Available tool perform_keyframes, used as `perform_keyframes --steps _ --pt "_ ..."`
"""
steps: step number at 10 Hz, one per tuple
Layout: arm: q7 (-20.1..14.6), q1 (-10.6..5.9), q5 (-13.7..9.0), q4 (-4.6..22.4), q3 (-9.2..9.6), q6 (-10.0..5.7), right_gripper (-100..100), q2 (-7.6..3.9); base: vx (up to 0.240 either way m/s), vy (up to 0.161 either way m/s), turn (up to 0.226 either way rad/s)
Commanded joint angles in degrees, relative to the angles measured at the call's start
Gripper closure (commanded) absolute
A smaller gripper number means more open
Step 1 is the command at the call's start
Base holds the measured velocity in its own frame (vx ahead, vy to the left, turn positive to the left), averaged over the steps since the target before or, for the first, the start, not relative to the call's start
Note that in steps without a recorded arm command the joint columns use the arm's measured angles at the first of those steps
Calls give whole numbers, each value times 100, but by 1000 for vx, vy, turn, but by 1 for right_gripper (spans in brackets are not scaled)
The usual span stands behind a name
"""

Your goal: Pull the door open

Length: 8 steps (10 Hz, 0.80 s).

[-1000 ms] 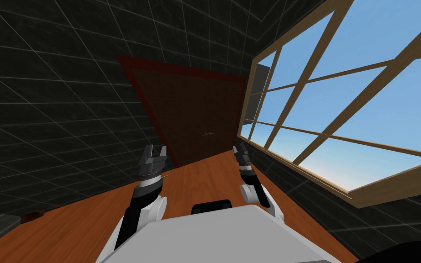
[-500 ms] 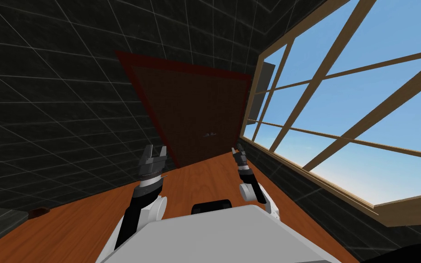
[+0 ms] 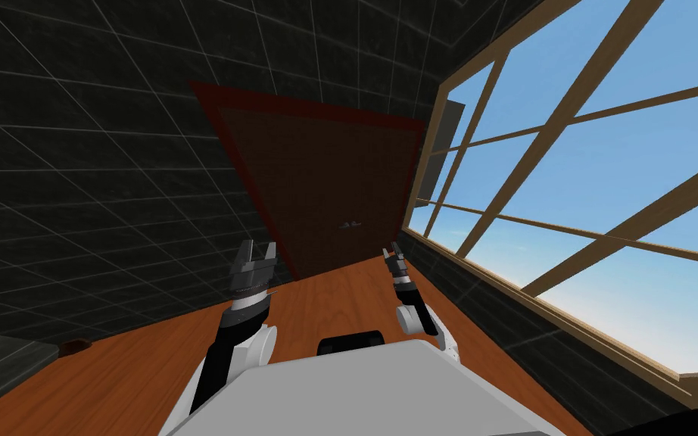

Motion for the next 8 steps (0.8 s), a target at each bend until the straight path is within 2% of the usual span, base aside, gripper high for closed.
perform_keyframes --steps 1,8 --pt "4 -58 -44 254 34 -94 -100 -38 116 7 63" --pt "2 -364 -257 1258 137 -336 -100 -237 99 1 62"
